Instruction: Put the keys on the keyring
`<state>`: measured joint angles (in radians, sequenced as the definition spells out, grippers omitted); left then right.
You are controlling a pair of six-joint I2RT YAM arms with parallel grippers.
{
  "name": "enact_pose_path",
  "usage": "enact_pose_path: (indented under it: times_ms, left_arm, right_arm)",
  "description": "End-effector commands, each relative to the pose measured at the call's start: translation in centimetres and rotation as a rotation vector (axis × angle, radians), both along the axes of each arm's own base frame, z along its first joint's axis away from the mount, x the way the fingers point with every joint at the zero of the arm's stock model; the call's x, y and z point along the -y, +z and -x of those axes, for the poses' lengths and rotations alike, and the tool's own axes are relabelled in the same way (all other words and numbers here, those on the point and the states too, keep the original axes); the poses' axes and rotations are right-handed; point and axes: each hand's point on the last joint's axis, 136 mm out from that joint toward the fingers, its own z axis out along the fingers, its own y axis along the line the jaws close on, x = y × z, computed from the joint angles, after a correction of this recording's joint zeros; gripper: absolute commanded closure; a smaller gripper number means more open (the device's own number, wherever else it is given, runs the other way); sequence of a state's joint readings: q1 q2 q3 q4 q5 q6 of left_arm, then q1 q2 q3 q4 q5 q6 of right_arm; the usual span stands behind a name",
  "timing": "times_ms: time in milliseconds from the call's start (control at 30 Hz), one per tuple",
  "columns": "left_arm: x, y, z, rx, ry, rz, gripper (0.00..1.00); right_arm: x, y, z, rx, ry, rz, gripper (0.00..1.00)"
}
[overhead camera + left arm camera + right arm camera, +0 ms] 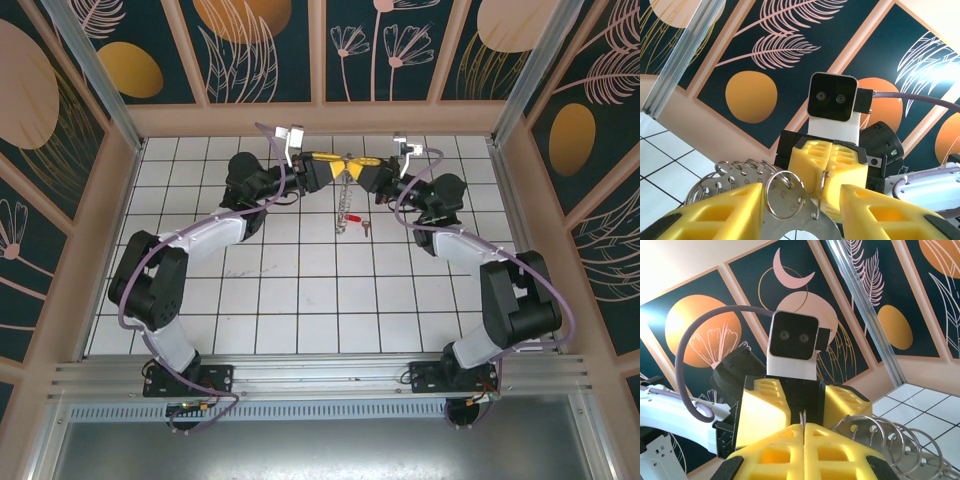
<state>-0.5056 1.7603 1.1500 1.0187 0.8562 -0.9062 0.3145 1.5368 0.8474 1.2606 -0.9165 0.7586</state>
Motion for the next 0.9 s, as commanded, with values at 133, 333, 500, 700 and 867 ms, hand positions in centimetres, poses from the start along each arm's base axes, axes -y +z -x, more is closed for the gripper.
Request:
enact_pose_path:
  times_ms: [133, 333, 500, 700, 867]
  left_arm:
    - [-1.3, 0.7, -0.5, 0.038, 0.119, -0.018, 0.45]
    - [-2.2, 1.2, -0.1, 0.057, 0.178, -0.055, 0.40]
    - [-2.1, 2.0, 0.9, 0.085, 0.139, -0.053, 0.44]
    - [-1.4, 1.9, 1.3, 0.076, 0.066, -0.034, 0.52]
    - [-1.1, 1.9, 1.3, 0.066, 0.032, -0.005, 0.54]
  right_arm:
    - [0.2, 2.0, 0.0, 0.086, -0.024, -0.029, 1.00]
    - [0.6, 1.7, -0.7, 0.068, -0.046, -0.029, 1.00]
    - [0.6, 1.4, -1.1, 0.052, -0.045, -0.027, 1.00]
    - [0.5, 1.3, -1.1, 0.044, -0.035, -0.029, 1.00]
    - [0.5, 1.3, -1.1, 0.045, -0.031, -0.027, 1.00]
